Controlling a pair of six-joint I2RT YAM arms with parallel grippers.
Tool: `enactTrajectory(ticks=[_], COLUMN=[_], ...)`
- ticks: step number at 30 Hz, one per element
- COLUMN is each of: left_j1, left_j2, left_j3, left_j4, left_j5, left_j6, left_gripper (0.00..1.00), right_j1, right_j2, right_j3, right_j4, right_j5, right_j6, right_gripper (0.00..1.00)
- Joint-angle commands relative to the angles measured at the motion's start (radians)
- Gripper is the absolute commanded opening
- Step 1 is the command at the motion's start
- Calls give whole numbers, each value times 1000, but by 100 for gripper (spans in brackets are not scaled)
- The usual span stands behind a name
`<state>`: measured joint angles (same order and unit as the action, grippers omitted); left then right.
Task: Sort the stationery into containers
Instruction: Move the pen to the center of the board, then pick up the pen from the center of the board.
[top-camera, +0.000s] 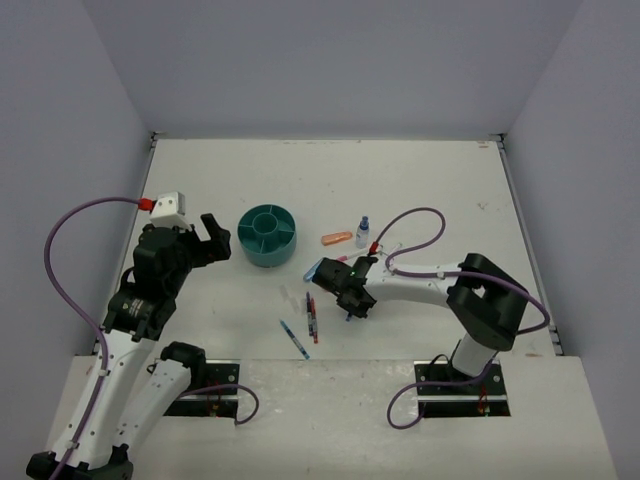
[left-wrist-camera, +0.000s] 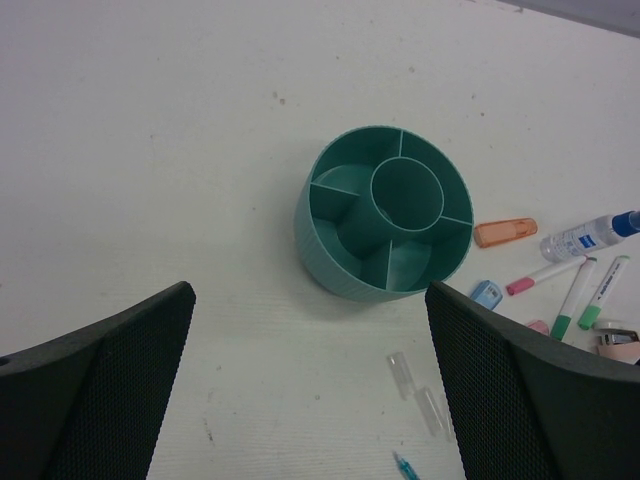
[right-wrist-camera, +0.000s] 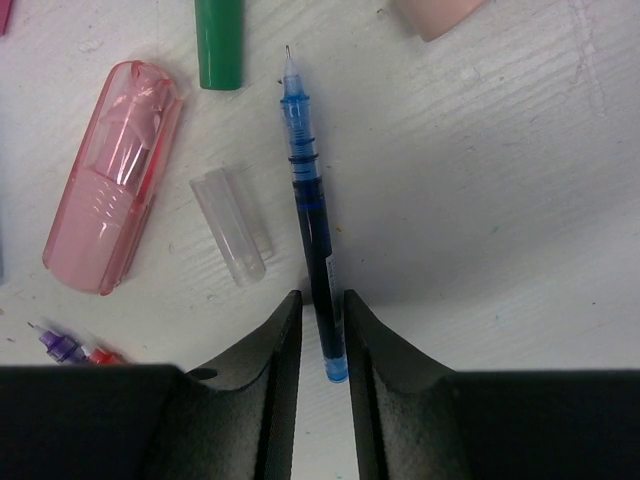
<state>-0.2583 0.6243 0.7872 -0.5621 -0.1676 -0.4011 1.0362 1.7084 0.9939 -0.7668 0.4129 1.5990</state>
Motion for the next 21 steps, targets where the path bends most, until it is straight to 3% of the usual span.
enactTrajectory(ticks=[1, 6, 9, 15, 17, 19, 21], left_j1=[-10, -14, -13, -15, -13, -13, -15], left_j2=[0, -1, -2, 27, 44, 87, 133], left_j3=[-3, 0, 1, 11, 24, 46, 73], left_j4=[39, 30, 27, 8, 0, 13, -17], left_j5=[-5, -23, -30, -38, -26, 79, 120], left_j6=[17, 11, 8, -24, -38, -45, -81], left_gripper=[100, 100, 100, 100, 100, 100, 100], right_j1=[6, 5, 5, 14, 22, 24, 25], right_j2=[11, -36, -54, -167, -225, -385, -474], right_j3=[-107, -150, -170, -186, -198, -225, -240], right_j4=[77, 88, 66, -4, -2, 96, 129], right_j5=[7, 24, 19, 23, 39, 59, 63], right_j6=[25, 17, 34, 38, -12, -235, -326], right_gripper=[23, 14, 2, 0, 0, 0, 0])
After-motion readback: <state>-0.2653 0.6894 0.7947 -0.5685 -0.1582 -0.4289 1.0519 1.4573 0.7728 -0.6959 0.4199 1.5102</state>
